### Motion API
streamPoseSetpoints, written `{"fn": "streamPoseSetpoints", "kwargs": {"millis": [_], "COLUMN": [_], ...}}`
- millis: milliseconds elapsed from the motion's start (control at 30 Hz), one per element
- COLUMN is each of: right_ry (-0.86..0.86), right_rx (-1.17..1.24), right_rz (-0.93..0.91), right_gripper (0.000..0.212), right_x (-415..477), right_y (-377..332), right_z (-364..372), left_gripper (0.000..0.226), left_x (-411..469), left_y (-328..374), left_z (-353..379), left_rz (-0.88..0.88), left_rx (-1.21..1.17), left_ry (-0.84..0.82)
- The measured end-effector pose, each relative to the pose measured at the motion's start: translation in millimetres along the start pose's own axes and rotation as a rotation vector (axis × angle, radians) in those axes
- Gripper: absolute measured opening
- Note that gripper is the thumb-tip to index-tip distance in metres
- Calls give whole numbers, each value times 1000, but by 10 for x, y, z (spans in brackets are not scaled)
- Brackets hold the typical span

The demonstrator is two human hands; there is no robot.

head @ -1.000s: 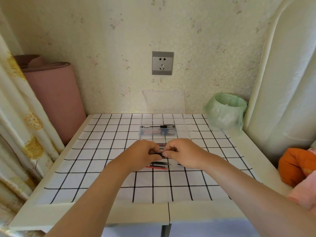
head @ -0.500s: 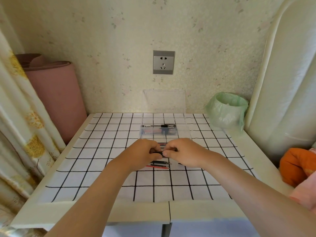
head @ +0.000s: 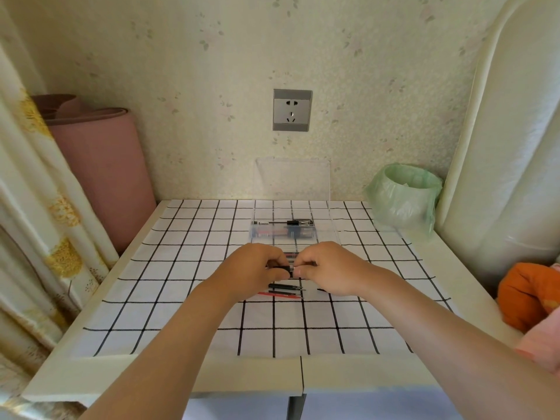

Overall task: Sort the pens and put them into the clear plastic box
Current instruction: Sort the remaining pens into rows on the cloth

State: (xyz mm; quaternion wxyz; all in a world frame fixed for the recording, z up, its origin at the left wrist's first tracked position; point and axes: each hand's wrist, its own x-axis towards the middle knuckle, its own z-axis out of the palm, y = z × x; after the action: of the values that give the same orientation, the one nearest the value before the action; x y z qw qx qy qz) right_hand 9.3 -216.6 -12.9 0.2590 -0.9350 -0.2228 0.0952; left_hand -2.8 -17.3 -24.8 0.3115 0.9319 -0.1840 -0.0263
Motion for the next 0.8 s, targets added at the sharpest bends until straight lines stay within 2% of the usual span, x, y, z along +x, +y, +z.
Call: {"fn": "streamPoseSetpoints", "kwargs": {"millis": [200, 300, 467, 633, 800], "right_ry": [-7, 4, -115, -166, -72], "right_rx": [-33, -182, -321, -337, -210], "right_rz": [59, 113, 192, 182, 135], "right_gripper": [21, 12, 17, 13, 13], "right_x": [-18, -55, -117, -143, -152], "right_y": [43, 105, 184, 222, 181], "right_z": [-55, -149, -225, -202, -211], "left_gripper": [12, 15, 13, 13, 13], "left_x": [6, 5, -9, -8, 2], "left_y": [8, -19, -9, 32, 63], "left_z": [0, -2, 4, 2, 21], "left_rz": [-55, -69, -89, -63, -66], "left_rx": [79, 159, 101, 87, 56], "left_ry": [16, 17, -33, -56, -69]}}
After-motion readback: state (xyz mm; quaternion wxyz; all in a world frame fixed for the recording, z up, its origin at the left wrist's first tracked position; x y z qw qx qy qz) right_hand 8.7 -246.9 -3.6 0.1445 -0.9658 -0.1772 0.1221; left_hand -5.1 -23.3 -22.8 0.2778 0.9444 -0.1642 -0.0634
